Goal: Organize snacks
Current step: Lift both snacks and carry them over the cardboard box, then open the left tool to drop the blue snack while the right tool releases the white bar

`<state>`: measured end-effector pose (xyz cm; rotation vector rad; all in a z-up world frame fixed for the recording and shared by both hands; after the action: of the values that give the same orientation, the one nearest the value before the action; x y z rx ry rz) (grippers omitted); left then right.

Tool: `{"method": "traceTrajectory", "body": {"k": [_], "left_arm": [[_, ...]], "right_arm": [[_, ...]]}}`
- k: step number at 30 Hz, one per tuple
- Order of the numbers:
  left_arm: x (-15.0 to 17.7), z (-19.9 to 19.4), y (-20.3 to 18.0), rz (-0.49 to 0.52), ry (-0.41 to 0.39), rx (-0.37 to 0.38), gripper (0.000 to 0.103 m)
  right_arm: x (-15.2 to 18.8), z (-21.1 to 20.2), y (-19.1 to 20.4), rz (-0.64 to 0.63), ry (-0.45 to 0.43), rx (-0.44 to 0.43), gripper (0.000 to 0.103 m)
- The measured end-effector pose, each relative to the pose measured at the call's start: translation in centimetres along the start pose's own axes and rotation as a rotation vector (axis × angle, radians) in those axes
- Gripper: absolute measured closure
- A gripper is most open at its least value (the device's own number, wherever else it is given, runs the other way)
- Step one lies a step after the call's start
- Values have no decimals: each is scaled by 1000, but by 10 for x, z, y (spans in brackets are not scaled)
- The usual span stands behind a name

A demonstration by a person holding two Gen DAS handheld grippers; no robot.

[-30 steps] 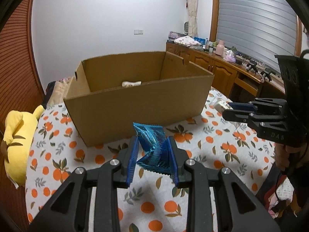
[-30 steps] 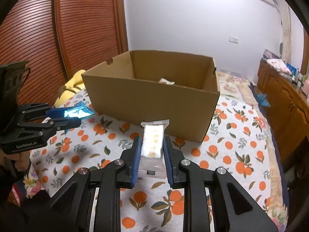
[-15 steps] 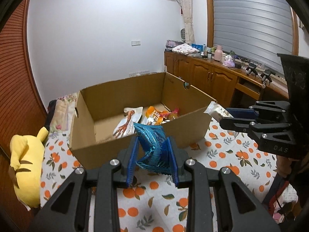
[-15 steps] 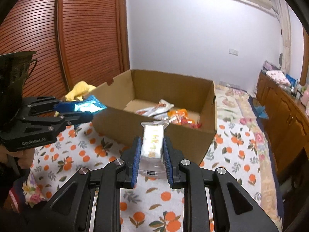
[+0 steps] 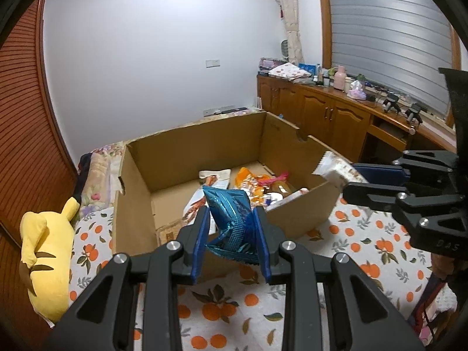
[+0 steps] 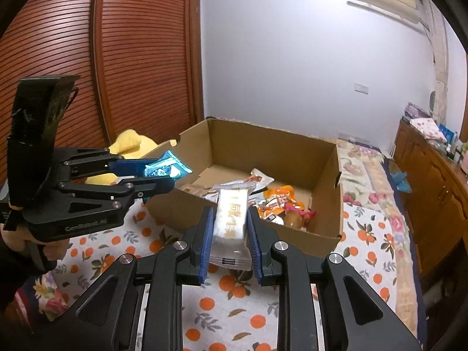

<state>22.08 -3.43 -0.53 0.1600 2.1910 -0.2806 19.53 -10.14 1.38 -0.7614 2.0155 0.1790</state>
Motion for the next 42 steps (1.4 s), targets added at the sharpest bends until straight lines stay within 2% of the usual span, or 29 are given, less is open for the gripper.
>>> {"method": "traceTrajectory", "body": {"k": [15, 28, 34, 36, 42], "left_arm": [[-7, 28, 35, -69, 40, -62, 74], [-23, 43, 48, -141, 38, -48, 71], [-28, 44, 49, -146, 33, -54, 66], [-29, 43, 49, -147, 30, -55, 59], [-28, 39, 52, -164, 17, -52, 49]], "right_arm": [[0, 34, -28, 6, 66, 37, 82], [4, 65, -54, 97, 99, 28, 82], [-3, 74, -56, 102, 104, 33, 84], [-3, 78, -57, 103, 109, 35, 85], [-1, 81, -55, 115, 109, 29, 85]]}}
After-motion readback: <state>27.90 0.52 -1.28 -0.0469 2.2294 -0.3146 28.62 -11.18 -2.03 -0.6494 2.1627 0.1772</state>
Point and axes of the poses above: each gripper's, at about its wrist camera, not at the fingertips, and z roughly the way its jaws point, y to its left, x to its underside, the point moved 4 cm from there along z, roughly the way its jaws point, and after that the axes turned 12 degrees about -z, right-handed, at the moved point
